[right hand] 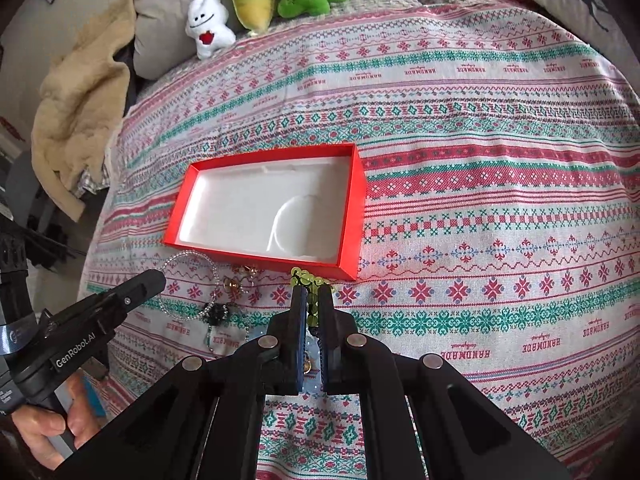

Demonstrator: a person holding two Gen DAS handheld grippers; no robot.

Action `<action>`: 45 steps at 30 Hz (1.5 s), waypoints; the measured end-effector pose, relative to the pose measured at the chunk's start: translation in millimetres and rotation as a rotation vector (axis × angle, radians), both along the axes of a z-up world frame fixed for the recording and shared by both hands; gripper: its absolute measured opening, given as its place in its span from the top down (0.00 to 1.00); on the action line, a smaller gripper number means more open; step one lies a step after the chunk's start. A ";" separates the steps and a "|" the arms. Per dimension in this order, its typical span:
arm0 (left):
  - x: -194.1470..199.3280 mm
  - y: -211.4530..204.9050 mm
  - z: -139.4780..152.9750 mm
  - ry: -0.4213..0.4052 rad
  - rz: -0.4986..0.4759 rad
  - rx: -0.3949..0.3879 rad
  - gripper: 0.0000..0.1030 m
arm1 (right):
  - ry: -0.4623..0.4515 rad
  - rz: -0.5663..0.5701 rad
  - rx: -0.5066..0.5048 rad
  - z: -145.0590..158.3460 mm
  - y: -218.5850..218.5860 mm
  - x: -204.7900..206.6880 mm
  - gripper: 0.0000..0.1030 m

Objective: Organize jewelry
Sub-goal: 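Carry both bracelets into the red box and open both grippers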

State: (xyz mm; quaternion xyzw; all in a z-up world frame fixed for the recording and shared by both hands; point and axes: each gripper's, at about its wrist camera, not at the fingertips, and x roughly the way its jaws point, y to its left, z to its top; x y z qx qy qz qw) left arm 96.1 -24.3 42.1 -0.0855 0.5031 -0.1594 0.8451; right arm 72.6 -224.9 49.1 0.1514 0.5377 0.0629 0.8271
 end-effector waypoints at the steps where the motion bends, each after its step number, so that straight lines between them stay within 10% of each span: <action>1: -1.4 -1.0 5.2 -0.012 -0.003 -0.011 0.99 | -0.007 -0.002 0.005 3.2 -0.9 0.0 0.95; 17: 42.5 -20.6 7.9 -0.088 0.006 -0.156 0.99 | -0.081 -0.028 0.059 26.7 -17.3 13.1 0.95; 45: 52.0 -6.0 -26.8 -0.066 0.061 0.164 0.87 | -0.103 0.001 -0.058 -12.1 17.1 66.6 0.95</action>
